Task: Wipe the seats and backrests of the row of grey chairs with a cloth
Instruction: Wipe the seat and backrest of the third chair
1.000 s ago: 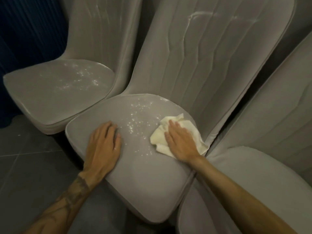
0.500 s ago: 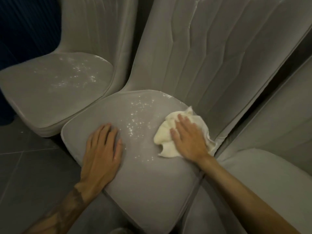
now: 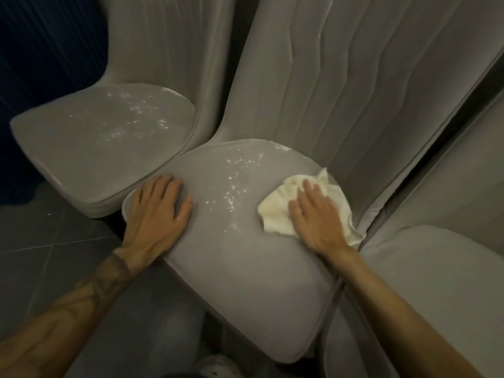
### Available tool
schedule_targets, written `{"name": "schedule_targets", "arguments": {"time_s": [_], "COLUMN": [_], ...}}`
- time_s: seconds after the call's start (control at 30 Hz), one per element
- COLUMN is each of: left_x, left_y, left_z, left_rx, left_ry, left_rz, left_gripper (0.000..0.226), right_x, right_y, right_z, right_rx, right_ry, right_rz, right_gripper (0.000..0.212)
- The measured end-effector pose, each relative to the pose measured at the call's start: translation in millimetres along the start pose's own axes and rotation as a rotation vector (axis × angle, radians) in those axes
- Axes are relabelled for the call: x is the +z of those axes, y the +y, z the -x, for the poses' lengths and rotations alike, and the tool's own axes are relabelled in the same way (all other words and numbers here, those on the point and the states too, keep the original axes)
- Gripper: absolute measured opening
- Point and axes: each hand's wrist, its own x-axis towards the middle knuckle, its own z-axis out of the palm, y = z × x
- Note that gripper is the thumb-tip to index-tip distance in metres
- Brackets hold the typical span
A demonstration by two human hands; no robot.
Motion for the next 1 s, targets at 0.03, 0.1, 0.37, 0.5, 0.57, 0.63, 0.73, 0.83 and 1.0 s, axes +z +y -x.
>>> {"name": "schedule_targets", "arguments": {"time_s": [0.03, 0.1, 0.37, 0.5, 0.57, 0.63, 0.73, 0.83, 1.0], "left_x": [2, 5, 7, 11, 14, 14, 16, 19, 21], "left_y": [-4, -7, -5, -7, -7, -7, -9, -11, -10], "left_z": [-1, -1, 5, 3, 2, 1, 0, -1, -1], "left_rx": [0.008, 0.029, 0.062, 0.070, 0.072, 0.074, 0.078, 0.065, 0.054], "left_ry": [0.010, 0.026, 0.050, 0.058, 0.073, 0.067, 0.077, 0.085, 0.094], "left_rz": [0.003, 0.017, 0.002, -0.016, -0.033, -0.035, -0.014, -0.012, -0.063], "left_gripper": [0.065, 0.064, 0.066, 0.060, 0.057, 0.057, 0.062, 0.063, 0.061], "right_x": [-2, 7, 15, 6, 22, 35, 34, 19, 33], "right_y": [-4, -31, -25, -12, -39, -64, -67, -39, -38], "right_z": [1, 17, 51, 44, 63, 86, 93, 90, 136], "right_rx": [0.044, -0.007, -0.139, 0.024, -0.086, -0.222, -0.274, -0.201, -0.242], "right_ry": [0.007, 0.015, -0.045, -0.032, -0.040, -0.057, -0.088, -0.117, -0.129], "right_rz": [-0.037, -0.101, -0.026, -0.039, -0.077, -0.123, -0.141, -0.078, -0.071], "right_gripper": [0.055, 0.055, 0.055, 0.053, 0.058, 0.066, 0.068, 0.059, 0.074]}}
